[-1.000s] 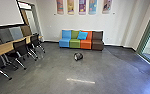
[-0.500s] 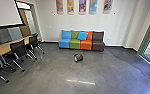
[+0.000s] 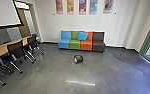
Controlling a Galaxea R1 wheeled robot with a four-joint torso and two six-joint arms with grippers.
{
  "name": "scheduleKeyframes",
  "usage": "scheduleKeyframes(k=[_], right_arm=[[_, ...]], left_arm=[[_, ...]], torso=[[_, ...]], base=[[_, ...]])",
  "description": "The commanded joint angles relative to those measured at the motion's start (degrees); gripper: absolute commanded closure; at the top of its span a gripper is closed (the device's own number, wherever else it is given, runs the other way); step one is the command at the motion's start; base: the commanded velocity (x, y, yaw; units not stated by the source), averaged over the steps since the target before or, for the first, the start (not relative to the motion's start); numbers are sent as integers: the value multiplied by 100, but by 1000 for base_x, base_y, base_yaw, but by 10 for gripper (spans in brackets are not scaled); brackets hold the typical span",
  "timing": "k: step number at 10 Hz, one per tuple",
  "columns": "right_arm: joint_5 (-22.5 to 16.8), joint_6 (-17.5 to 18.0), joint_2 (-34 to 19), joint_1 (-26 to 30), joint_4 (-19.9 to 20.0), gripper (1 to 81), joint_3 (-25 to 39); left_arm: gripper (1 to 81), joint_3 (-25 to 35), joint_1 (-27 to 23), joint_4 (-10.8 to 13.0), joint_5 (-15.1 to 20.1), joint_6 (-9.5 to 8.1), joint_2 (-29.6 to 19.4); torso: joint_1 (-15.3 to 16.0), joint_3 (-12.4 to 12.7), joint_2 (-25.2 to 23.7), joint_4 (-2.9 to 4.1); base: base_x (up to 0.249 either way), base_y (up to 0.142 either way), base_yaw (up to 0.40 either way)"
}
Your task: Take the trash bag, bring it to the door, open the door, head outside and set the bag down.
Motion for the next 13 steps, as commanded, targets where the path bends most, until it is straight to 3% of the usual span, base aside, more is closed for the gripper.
scheduleKeyframes(k=[1, 13], right_arm=[[-298, -20, 9, 96, -58, 10, 17], [-290, -20, 27, 104, -58, 10, -1]], left_arm=[[10, 27, -161, 21, 303, 26, -13], [10, 27, -169, -5, 303, 26, -22]], torso=[[0, 0, 0, 0], [-2, 0, 0, 0]], base=[[171, 0, 0], [171, 0, 0]])
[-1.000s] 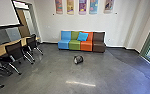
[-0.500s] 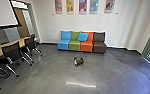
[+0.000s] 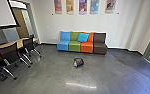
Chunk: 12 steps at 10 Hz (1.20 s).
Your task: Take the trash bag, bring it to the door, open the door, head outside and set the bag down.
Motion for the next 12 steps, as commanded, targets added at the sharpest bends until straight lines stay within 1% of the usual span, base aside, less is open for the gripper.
scheduleKeyframes(k=[1, 7, 12], right_arm=[[-291, -17, -4, 113, -58, 10, 10], [-300, -9, -12, 148, -23, 10, 10], [-300, -9, 5, 157, -14, 10, 10]], left_arm=[[10, 27, -169, -5, 303, 26, 7], [10, 10, -161, -5, 303, 26, -2], [10, 27, -161, 48, 303, 26, 33]], torso=[[0, 0, 0, 0], [0, 0, 0, 0], [0, 0, 0, 0]], base=[[172, 0, 0], [177, 0, 0], [196, 0, 0]])
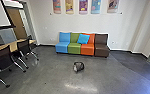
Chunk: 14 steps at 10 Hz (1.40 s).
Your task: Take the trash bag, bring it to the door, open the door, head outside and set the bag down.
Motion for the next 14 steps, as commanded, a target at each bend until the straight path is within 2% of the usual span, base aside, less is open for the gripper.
scheduleKeyframes(k=[1, 14], right_arm=[[-294, -17, -5, 112, -25, 10, 10], [-355, -17, 13, 138, -69, 10, -43]], left_arm=[[10, 27, -161, 38, 303, 29, 20], [10, 19, -161, -6, 303, 20, 65]], torso=[[0, 0, 0, 0], [-2, 0, 0, 0]], base=[[203, 0, 0], [203, 0, 0]])
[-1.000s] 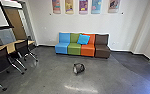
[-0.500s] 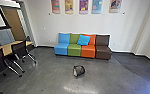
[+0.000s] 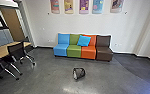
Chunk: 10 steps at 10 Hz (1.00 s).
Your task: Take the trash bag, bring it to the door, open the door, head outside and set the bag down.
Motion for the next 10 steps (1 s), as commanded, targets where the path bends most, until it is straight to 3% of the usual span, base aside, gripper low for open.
scheduleKeyframes(k=[1, 10], right_arm=[[-298, -17, 22, 136, -58, 10, 17], [-315, -9, 30, 215, -14, 10, 8]], left_arm=[[10, 27, -161, -3, 303, 31, 27], [10, 18, -214, 6, 311, 22, 44]], torso=[[0, 0, 0, 0], [2, 0, 0, 0]], base=[[203, 0, 0], [203, 0, 0]])
